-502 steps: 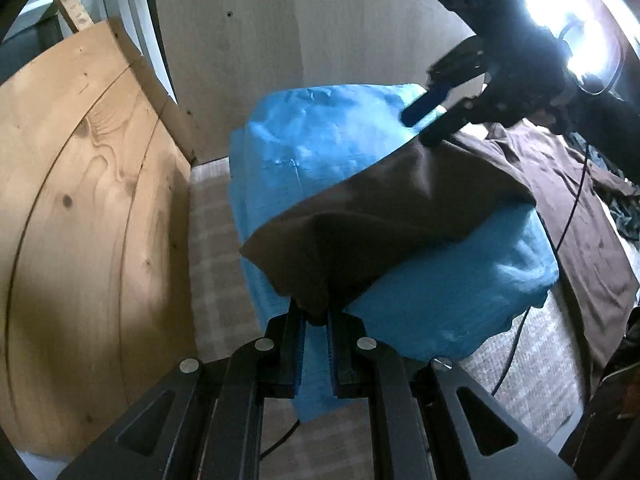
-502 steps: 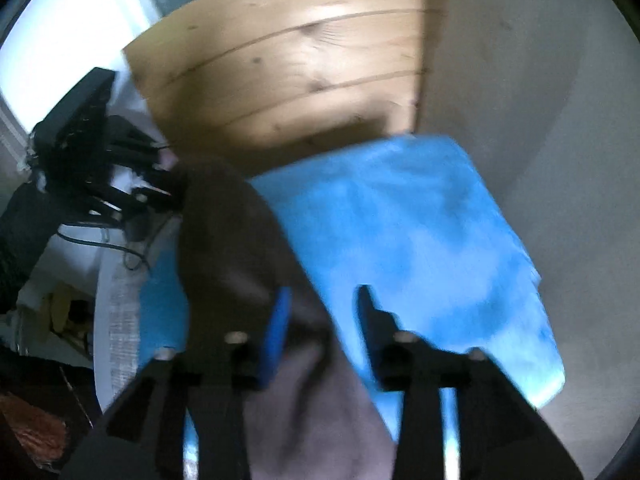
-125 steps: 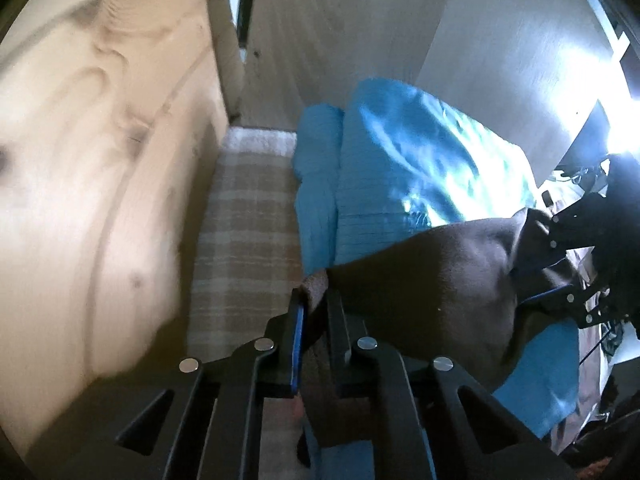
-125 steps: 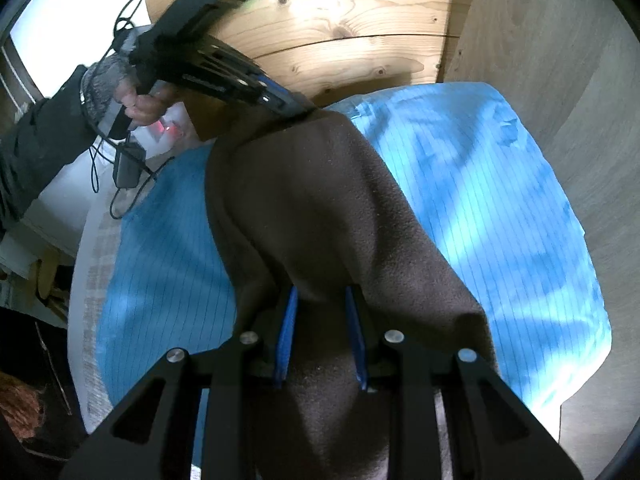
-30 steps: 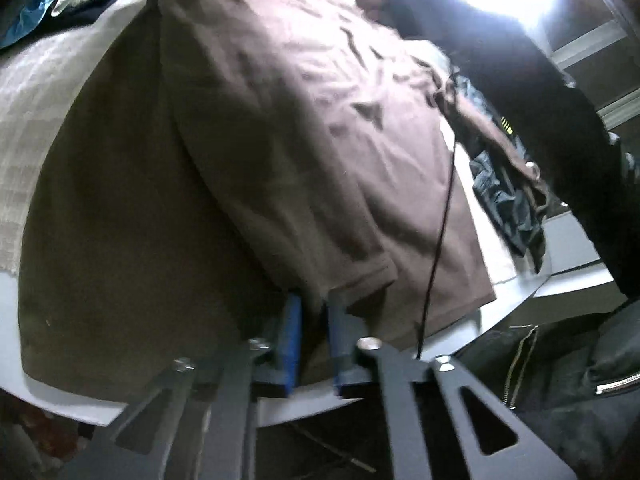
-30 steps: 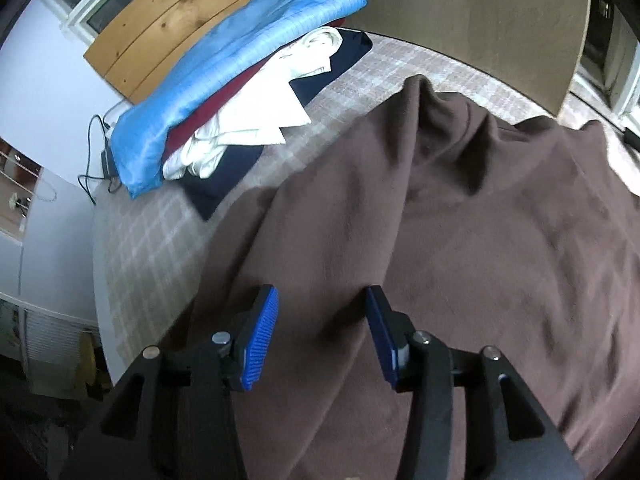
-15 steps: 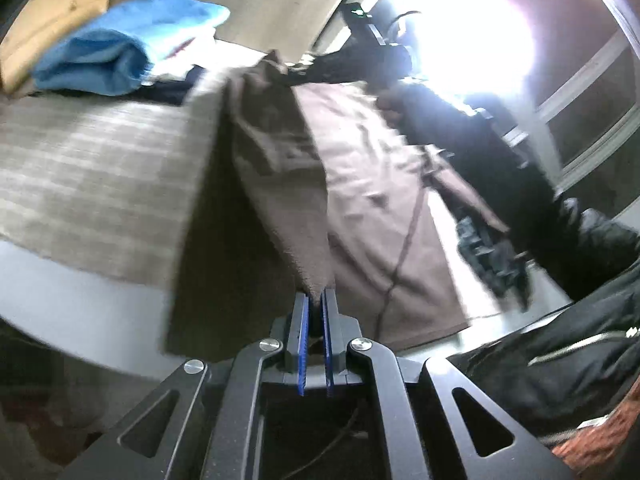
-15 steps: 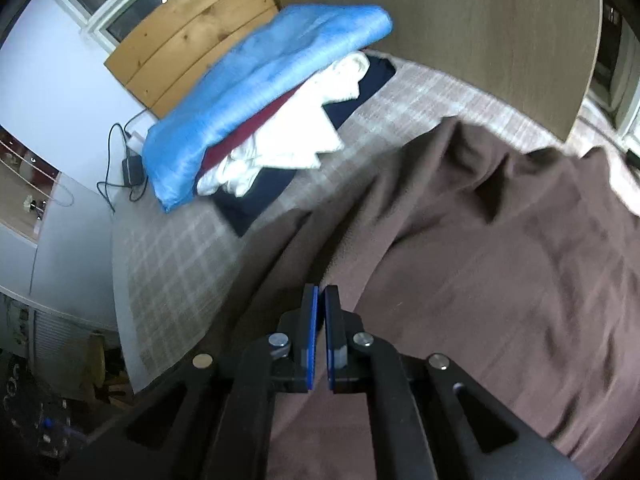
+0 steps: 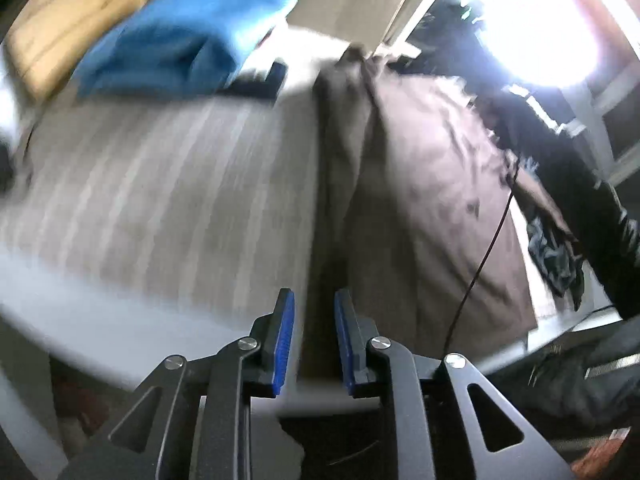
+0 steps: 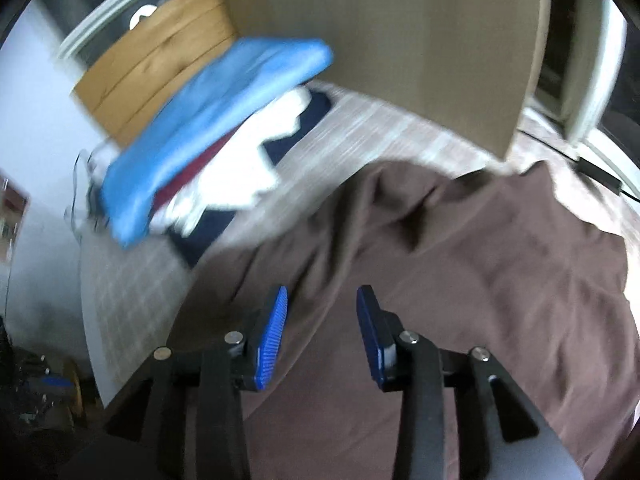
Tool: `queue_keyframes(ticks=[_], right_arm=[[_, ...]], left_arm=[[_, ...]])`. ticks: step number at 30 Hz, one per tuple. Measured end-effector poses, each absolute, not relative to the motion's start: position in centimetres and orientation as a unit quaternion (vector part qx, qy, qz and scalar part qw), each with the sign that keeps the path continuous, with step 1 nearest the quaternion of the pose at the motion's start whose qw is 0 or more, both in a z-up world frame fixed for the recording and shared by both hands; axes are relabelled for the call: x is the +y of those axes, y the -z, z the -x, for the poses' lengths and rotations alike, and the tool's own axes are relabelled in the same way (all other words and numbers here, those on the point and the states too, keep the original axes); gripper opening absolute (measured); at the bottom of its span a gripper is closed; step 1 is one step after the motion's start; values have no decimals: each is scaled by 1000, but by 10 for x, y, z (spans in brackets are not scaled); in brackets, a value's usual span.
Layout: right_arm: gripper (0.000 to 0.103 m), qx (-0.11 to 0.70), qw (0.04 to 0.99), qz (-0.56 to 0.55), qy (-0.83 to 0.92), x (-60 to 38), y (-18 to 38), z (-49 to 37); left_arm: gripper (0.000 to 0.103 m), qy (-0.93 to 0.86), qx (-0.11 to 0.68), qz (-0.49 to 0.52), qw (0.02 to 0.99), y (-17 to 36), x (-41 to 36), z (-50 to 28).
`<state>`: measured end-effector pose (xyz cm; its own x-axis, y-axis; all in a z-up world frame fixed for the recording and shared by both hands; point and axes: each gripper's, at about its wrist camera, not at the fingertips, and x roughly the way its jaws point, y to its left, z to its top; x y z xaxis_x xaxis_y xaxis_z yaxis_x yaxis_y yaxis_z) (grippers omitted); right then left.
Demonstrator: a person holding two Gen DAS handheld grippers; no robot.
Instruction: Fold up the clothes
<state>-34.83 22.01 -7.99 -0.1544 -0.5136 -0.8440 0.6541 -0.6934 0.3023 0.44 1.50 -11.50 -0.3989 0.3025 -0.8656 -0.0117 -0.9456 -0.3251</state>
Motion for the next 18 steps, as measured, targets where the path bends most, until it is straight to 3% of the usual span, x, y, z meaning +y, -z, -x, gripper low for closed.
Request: queue_keyframes(ticks=[7, 14, 16, 18], right_arm=[[36, 2, 366, -552, 750, 205, 98, 398], [36, 6, 363, -575, 733, 185, 115, 408], [35, -1, 369, -575, 730, 180, 117, 409], [20, -3, 379, -570, 729, 175, 116, 407]], left_arm=[[28, -838, -92, 524, 121, 139, 49, 152], [30, -817, -133, 545, 133, 182, 54, 223], [20, -813, -173, 538, 145, 188, 49, 233], [4, -816, -176, 529, 155, 189, 49, 235]])
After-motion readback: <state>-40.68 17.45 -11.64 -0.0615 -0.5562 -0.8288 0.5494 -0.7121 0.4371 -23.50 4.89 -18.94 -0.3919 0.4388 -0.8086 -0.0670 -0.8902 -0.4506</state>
